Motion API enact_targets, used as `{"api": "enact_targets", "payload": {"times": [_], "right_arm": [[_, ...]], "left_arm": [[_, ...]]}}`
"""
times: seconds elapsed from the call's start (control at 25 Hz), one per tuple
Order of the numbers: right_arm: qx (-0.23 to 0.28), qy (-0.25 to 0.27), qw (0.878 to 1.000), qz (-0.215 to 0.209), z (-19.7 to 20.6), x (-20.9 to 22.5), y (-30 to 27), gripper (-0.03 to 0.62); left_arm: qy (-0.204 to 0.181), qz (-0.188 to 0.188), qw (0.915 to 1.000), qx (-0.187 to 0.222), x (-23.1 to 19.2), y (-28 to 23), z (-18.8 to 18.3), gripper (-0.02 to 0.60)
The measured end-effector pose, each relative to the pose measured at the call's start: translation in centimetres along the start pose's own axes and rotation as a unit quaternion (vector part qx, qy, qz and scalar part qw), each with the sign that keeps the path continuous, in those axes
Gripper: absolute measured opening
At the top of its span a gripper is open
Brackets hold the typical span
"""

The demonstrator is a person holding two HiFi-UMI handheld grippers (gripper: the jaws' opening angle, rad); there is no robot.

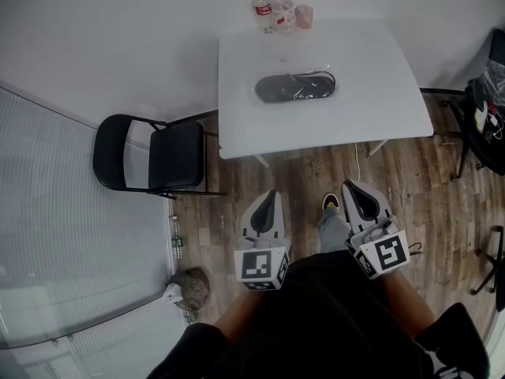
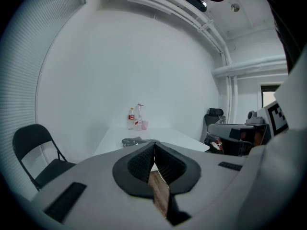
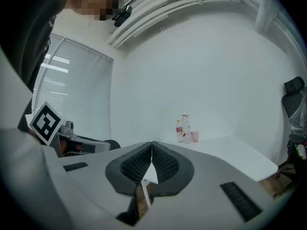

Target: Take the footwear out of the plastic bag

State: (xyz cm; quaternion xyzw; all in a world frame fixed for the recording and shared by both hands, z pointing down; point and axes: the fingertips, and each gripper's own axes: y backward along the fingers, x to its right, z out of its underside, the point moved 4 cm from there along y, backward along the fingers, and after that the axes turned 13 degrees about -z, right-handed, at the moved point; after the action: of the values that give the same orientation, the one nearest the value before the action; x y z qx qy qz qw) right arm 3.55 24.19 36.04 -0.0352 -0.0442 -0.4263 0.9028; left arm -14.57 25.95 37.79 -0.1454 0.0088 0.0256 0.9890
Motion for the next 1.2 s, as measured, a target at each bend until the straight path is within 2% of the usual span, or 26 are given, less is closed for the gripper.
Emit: {"api": "enact_targets", "payload": {"times": [0.4,0.88,1.2], "right_arm": [[-0.009,-0.016,1.000,0.007,-1.0,6.8,-1.7,0.018],[-0.010,-0.046,0.999,-0.003,-0.3,13.1,-3.2,0.018],[0.003,-0.040,0.999,-0.013,-0.9,17.8,-4.7,0.018]], "left_arm": [[-0.006,-0.001,0.9999,-0.012,2.3,-6.2,-2.6,0.023],[-0.014,-0.004,0.9993,-0.035,5.5,-11.9,-3.5,0.023],[-0.024,-0.016,0.9991,-0.029,6.8,-16.3,-5.0,0.023]]}}
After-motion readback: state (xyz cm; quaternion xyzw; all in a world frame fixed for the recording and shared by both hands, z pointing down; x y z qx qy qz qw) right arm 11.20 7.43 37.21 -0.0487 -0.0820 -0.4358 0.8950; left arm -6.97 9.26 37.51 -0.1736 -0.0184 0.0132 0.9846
